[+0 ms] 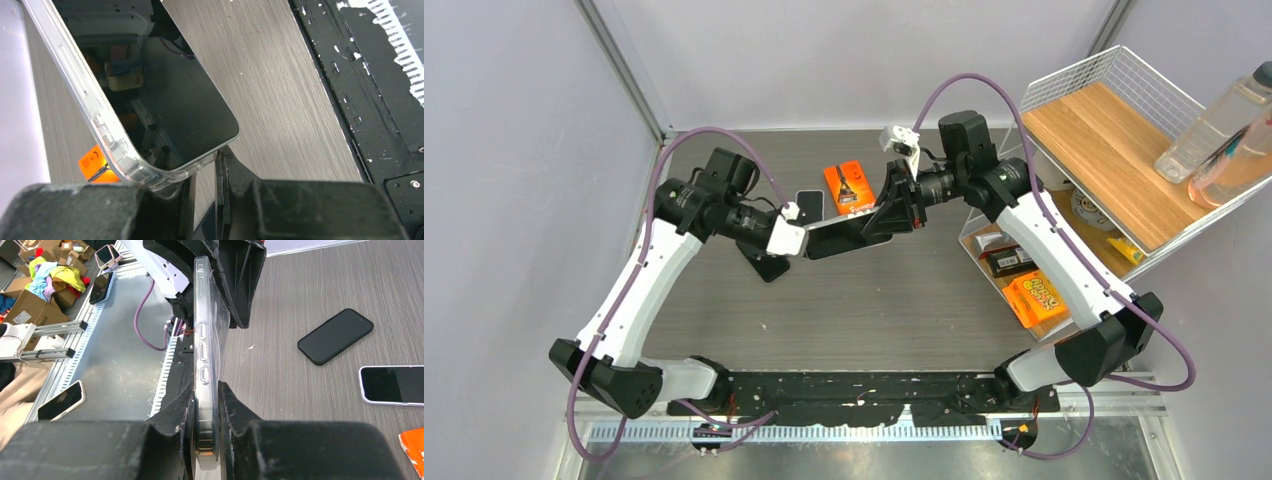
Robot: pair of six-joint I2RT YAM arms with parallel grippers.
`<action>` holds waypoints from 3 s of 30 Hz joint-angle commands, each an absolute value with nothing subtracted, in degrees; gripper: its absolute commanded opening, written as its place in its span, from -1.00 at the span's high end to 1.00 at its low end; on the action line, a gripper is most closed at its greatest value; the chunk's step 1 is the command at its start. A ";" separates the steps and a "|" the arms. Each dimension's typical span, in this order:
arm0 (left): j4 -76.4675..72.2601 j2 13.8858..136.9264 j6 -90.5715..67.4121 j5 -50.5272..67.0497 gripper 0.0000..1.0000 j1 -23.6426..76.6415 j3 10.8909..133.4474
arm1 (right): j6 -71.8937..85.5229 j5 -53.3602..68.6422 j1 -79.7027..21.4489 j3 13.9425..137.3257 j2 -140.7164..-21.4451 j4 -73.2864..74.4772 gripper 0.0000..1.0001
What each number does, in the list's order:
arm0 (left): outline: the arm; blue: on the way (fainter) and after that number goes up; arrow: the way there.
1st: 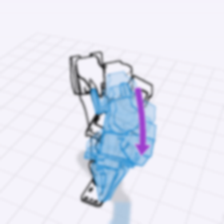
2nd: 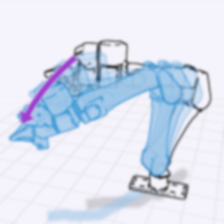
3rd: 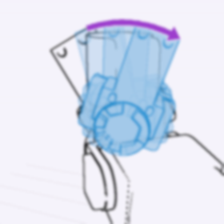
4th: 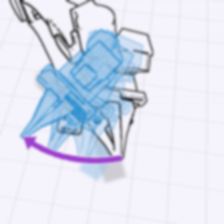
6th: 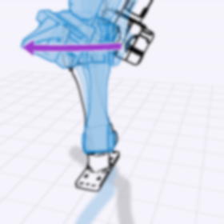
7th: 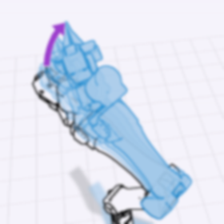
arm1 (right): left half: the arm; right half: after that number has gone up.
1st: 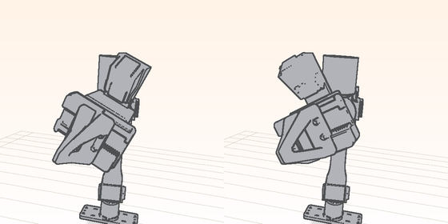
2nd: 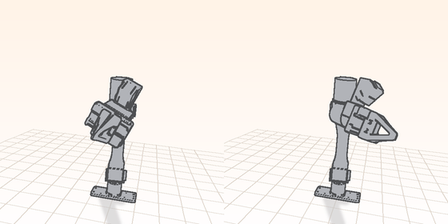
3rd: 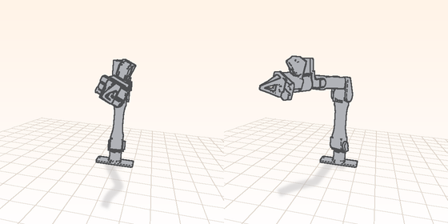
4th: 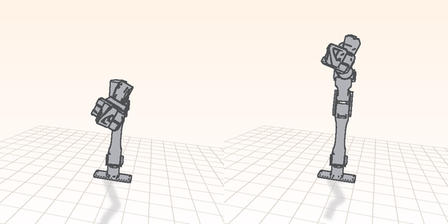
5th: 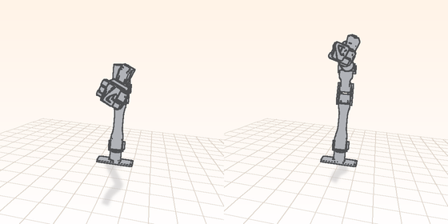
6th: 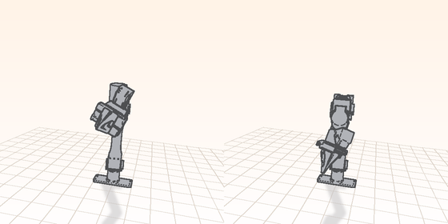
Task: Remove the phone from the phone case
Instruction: Remove the phone case from the phone.
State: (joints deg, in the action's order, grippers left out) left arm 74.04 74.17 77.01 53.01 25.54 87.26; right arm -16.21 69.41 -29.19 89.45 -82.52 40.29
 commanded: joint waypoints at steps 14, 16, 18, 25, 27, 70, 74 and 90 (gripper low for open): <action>43.78 74.03 62.38 41.07 1.00 27.56 92.04 | -11.40 66.98 -34.65 83.07 -82.36 37.59 0.90; 43.11 74.04 61.73 40.98 1.00 27.36 92.17 | -11.57 66.74 -34.85 83.10 -82.39 37.72 0.90; 43.38 74.05 60.24 42.08 1.00 27.04 92.20 | -12.65 66.06 -34.87 83.50 -82.32 38.62 0.89; 51.15 71.25 59.29 47.16 0.89 25.26 89.24 | -17.37 58.71 -34.54 85.45 -79.59 43.13 0.90; 54.06 69.89 59.45 48.20 0.64 24.34 87.34 | -17.71 57.12 -34.02 85.95 -78.83 43.50 0.89; 15.80 68.62 -9.42 73.83 0.12 14.88 66.62 | -21.84 56.25 -32.47 86.13 -77.75 45.68 0.90; 15.23 69.25 -9.81 74.50 0.29 14.92 66.96 | -21.84 56.21 -32.45 86.00 -77.70 45.70 0.89; 2.36 72.77 -23.39 79.59 1.00 14.85 65.80 | -24.90 53.74 -34.74 85.39 -76.96 47.05 0.89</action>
